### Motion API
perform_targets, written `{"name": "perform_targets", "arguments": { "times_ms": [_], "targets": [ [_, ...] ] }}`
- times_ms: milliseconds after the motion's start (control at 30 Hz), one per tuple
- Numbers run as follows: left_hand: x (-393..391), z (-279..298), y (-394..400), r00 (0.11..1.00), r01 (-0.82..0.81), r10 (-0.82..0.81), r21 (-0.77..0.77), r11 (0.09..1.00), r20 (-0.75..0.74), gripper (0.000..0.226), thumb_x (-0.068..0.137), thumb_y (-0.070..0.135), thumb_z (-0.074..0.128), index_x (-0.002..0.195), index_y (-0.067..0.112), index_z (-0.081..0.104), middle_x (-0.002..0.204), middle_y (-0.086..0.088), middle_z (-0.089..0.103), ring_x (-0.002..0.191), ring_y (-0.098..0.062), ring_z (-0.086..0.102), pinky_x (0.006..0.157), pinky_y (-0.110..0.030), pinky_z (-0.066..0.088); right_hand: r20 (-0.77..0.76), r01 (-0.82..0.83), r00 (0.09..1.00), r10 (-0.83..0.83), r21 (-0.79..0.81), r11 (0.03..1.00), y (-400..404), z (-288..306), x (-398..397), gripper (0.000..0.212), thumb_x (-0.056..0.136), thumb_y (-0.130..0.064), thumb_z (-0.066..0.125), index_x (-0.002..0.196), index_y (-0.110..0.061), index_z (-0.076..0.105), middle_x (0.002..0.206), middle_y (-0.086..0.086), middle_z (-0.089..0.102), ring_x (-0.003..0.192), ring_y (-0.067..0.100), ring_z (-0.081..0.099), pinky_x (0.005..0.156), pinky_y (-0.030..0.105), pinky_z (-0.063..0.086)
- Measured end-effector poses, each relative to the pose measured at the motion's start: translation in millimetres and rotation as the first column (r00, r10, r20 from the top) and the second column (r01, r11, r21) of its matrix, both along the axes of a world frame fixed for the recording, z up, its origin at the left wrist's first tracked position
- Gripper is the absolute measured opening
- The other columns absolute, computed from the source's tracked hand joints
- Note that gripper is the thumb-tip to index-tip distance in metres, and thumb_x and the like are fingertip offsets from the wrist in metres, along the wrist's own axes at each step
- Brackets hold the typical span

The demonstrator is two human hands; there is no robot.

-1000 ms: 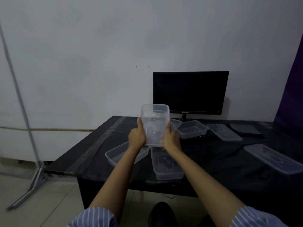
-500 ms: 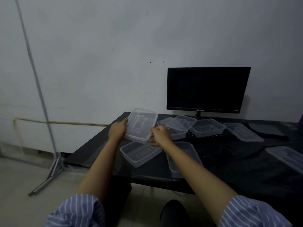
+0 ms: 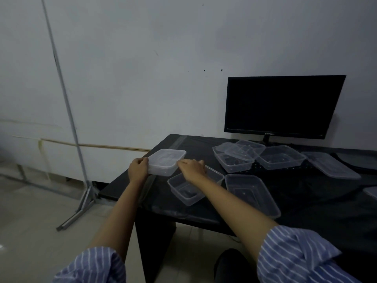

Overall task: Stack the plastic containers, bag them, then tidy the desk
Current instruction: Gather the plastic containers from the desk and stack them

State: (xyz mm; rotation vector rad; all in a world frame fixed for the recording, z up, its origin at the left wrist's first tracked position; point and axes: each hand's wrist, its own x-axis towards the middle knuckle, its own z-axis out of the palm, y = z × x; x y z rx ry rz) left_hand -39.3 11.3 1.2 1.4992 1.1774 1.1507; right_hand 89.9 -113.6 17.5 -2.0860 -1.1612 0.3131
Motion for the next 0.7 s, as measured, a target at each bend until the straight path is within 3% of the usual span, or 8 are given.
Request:
{"name": "perform_targets", "arguments": {
  "times_ms": [100, 200, 300, 400, 533, 600, 700],
  "targets": [
    [-6.7, -8.6, 0.5, 0.995, -0.005, 0.012, 0.066, 0.998, -0.102, 0.037, 0.098, 0.028, 0.045, 0.12, 0.002, 0.059, 0.119, -0.018, 0.062, 0.106, -0.031, 0.057, 0.083, -0.032, 0.042, 0.06, -0.001, 0.998, 0.007, -0.093, 0.996, 5.9, -5.9, -3.1, 0.06, 0.095, -0.058, 0.021, 0.131, -0.026, 0.057, 0.146, 0.007, 0.033, 0.129, 0.031, 0.023, 0.104, 0.045, 0.022],
    [-10.0, -18.9, -0.3, 0.979, 0.013, 0.001, 0.068, 0.998, -0.206, 0.04, 0.099, 0.035, 0.045, 0.125, 0.006, 0.054, 0.12, -0.015, 0.061, 0.107, -0.03, 0.058, 0.084, -0.035, 0.044, 0.063, -0.007, 0.998, 0.018, -0.157, 0.988, 6.7, -11.4, -5.5, 0.069, 0.094, -0.065, 0.016, 0.137, -0.025, 0.053, 0.16, 0.006, 0.008, 0.143, 0.032, 0.002, 0.114, 0.05, 0.008],
    [-12.0, -26.2, -2.1, 0.973, 0.025, -0.005, 0.081, 0.996, -0.233, 0.037, 0.098, 0.031, 0.048, 0.125, 0.006, 0.054, 0.123, -0.015, 0.061, 0.111, -0.029, 0.057, 0.087, -0.036, 0.045, 0.064, -0.021, 0.997, 0.035, -0.202, 0.979, 4.6, -16.8, -5.1, 0.071, 0.095, -0.065, 0.014, 0.141, -0.023, 0.049, 0.162, 0.008, 0.0, 0.147, 0.032, -0.008, 0.116, 0.052, 0.002],
    [-12.0, -27.9, -4.3, 0.958, 0.025, 0.004, 0.097, 0.995, -0.286, 0.04, 0.098, 0.032, 0.047, 0.126, 0.004, 0.055, 0.126, -0.016, 0.061, 0.116, -0.032, 0.056, 0.096, -0.041, 0.044, 0.067, -0.046, 0.996, 0.06, -0.202, 0.978, 2.0, -22.6, -2.9, 0.066, 0.096, -0.063, 0.015, 0.143, -0.027, 0.046, 0.161, 0.012, 0.004, 0.147, 0.035, -0.007, 0.116, 0.054, 0.001],
    [-7.6, -20.0, -9.7, 0.901, -0.051, 0.102, 0.13, 0.99, -0.422, 0.05, 0.098, 0.045, 0.041, 0.127, 0.006, 0.057, 0.127, -0.019, 0.058, 0.125, -0.036, 0.045, 0.104, -0.049, 0.035, 0.088, -0.026, 0.995, 0.037, -0.123, 0.992, -3.1, -22.9, 4.8, 0.056, 0.099, -0.056, 0.018, 0.125, -0.025, 0.056, 0.148, 0.014, 0.03, 0.138, 0.034, 0.016, 0.11, 0.048, 0.017],
    [-4.2, -14.1, -13.4, 0.851, -0.084, 0.189, 0.227, 0.97, -0.49, 0.05, 0.098, 0.045, 0.041, 0.126, 0.006, 0.057, 0.128, -0.02, 0.056, 0.126, -0.037, 0.041, 0.103, -0.051, 0.033, 0.103, -0.016, 0.994, 0.023, -0.073, 0.997, -7.2, -22.4, 10.3, 0.054, 0.1, -0.055, 0.019, 0.114, -0.021, 0.059, 0.139, 0.012, 0.04, 0.131, 0.03, 0.024, 0.106, 0.045, 0.021],
    [7.1, -6.8, -21.0, 0.87, -0.007, 0.203, 0.399, 0.917, -0.45, 0.041, 0.097, 0.041, 0.046, 0.117, 0.01, 0.063, 0.125, -0.017, 0.059, 0.123, -0.034, 0.042, 0.1, -0.047, 0.036, 0.109, 0.022, 0.994, -0.025, 0.022, 1.0, -16.4, -19.0, 22.6, 0.052, 0.1, -0.053, 0.024, 0.112, -0.021, 0.064, 0.136, 0.008, 0.045, 0.13, 0.027, 0.028, 0.106, 0.044, 0.021]
  ]
}}
